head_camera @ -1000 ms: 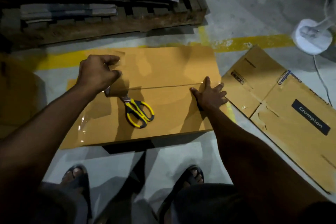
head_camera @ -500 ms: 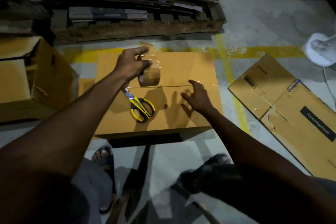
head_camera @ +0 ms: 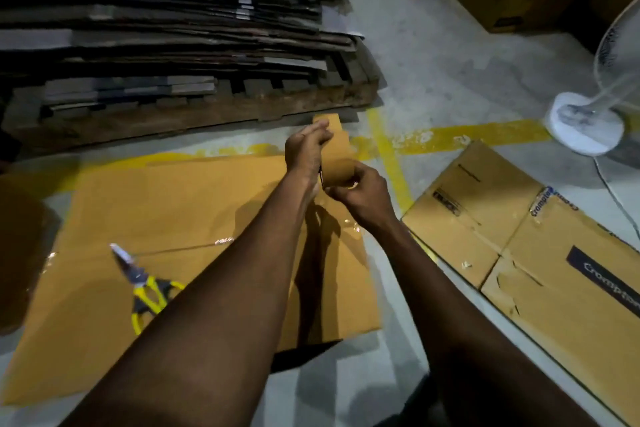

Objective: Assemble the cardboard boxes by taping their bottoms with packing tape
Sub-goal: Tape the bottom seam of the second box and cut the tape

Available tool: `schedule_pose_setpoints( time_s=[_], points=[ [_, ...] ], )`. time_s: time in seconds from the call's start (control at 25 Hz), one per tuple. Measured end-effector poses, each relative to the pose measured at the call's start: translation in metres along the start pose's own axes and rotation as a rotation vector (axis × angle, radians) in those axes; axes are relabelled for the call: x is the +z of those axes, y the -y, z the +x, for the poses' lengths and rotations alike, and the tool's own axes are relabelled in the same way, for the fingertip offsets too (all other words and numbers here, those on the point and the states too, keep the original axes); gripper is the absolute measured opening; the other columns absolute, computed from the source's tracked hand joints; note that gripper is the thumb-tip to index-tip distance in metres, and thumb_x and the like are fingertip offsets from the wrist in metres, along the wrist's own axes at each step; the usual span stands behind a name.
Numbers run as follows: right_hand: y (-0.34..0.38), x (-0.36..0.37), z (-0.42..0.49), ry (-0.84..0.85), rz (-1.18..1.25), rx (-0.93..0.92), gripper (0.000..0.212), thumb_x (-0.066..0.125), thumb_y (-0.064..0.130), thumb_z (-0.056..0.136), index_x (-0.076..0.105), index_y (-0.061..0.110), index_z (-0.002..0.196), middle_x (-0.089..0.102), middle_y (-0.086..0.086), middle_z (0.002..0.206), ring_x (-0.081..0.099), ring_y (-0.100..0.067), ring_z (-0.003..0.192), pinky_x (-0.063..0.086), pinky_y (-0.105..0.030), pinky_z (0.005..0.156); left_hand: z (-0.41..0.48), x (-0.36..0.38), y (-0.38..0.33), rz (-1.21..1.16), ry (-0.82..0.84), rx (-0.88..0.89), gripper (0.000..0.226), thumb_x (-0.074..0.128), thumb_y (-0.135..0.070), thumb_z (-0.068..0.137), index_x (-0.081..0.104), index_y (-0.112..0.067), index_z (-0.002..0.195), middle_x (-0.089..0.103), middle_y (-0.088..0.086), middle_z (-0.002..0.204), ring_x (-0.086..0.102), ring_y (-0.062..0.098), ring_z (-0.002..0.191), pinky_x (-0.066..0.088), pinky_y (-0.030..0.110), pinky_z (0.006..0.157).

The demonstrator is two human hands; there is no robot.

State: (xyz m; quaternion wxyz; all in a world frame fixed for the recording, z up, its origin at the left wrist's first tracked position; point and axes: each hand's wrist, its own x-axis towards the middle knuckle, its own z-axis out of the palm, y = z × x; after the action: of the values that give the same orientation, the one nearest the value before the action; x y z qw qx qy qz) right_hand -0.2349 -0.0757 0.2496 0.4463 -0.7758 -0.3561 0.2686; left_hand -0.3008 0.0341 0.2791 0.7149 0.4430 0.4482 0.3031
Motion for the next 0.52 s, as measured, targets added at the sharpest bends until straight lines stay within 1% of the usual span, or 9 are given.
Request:
schedule_pose_setpoints(
  time_s=[0.08,0.12,0.2,0.24,0.28,0.32,0.4,0.48,0.52],
  points=[
    [-0.013,-0.002,0.021,-0.024,0.069,0.02,0.028,0.079,0.012,0.078,0.069,0.015,0.103,0.072,-0.001,0.095,0.067,-0.014,0.085,0.051,-0.026,0.071,0.033,0.014,0.011,0.104,-0.014,0.001,0.032,0.059,-0.035,0.068,0.078,-0.025,0.091,0.071,0.006,0.107,0.062,0.034,0.102,0.05,0.045,0.086],
    [-0.021,-0.003,0.028,-0.052,0.102,0.03,0.026,0.078,0.014,0.079,0.068,0.015,0.103,0.072,0.0,0.093,0.067,-0.012,0.083,0.051,-0.025,0.07,0.045,0.017,0.018,0.172,0.022,-0.002,0.032,0.053,-0.039,0.071,0.078,-0.026,0.087,0.07,0.005,0.105,0.06,0.034,0.099,0.049,0.044,0.082],
    [-0.04,-0.003,0.043,-0.082,0.133,0.03,0.018,0.077,0.017,0.082,0.067,0.016,0.097,0.072,0.001,0.087,0.067,-0.011,0.076,0.05,-0.025,0.066,0.072,0.015,0.033,0.319,0.112,-0.009,0.034,0.042,-0.034,0.087,0.074,-0.023,0.085,0.066,0.006,0.099,0.056,0.031,0.095,0.046,0.039,0.076],
    [-0.049,-0.003,0.05,-0.084,0.151,0.039,0.015,0.075,0.019,0.082,0.066,0.015,0.093,0.072,-0.001,0.084,0.067,-0.013,0.072,0.052,-0.029,0.066,0.084,0.011,0.041,0.419,0.156,-0.005,0.035,0.039,-0.031,0.091,0.072,-0.022,0.088,0.065,0.006,0.097,0.056,0.03,0.097,0.046,0.038,0.077],
    [-0.057,-0.002,0.055,-0.087,0.166,0.053,0.019,0.074,0.025,0.08,0.065,0.013,0.091,0.072,-0.003,0.083,0.068,-0.016,0.072,0.054,-0.035,0.067,0.098,0.008,0.051,0.54,0.208,0.014,0.034,0.039,-0.032,0.09,0.072,-0.021,0.092,0.067,0.006,0.101,0.057,0.029,0.1,0.047,0.04,0.081],
    [-0.065,-0.001,0.059,-0.094,0.167,0.064,0.026,0.073,0.033,0.077,0.065,0.012,0.091,0.072,-0.004,0.084,0.069,-0.019,0.076,0.056,-0.042,0.071,0.11,0.006,0.06,0.691,0.255,0.058,0.036,0.04,-0.035,0.085,0.071,-0.024,0.099,0.068,0.006,0.109,0.059,0.029,0.105,0.047,0.045,0.087],
    [-0.077,0.001,0.064,-0.106,0.164,0.063,0.035,0.069,0.042,0.071,0.066,0.015,0.093,0.073,-0.003,0.089,0.07,-0.021,0.085,0.056,-0.05,0.077,0.126,0.005,0.07,0.984,0.364,0.139,0.041,0.042,-0.033,0.078,0.068,-0.038,0.109,0.066,0.001,0.121,0.056,0.026,0.115,0.043,0.047,0.099],
    [-0.082,0.004,0.07,-0.136,0.162,0.051,0.023,0.07,0.043,0.075,0.064,0.023,0.087,0.072,0.006,0.085,0.069,-0.016,0.081,0.055,-0.048,0.075,0.138,0.006,0.075,1.108,0.399,0.158,0.046,0.048,-0.025,0.08,0.063,-0.04,0.12,0.063,-0.003,0.129,0.051,0.024,0.124,0.035,0.046,0.103],
    [-0.08,0.004,0.071,-0.151,0.157,0.043,0.02,0.071,0.041,0.08,0.06,0.025,0.078,0.067,0.014,0.073,0.064,-0.01,0.072,0.052,-0.043,0.068,0.144,0.004,0.079,1.103,0.396,0.153,0.051,0.049,-0.023,0.077,0.06,-0.043,0.122,0.061,-0.005,0.131,0.049,0.023,0.125,0.033,0.046,0.104]
  ],
)
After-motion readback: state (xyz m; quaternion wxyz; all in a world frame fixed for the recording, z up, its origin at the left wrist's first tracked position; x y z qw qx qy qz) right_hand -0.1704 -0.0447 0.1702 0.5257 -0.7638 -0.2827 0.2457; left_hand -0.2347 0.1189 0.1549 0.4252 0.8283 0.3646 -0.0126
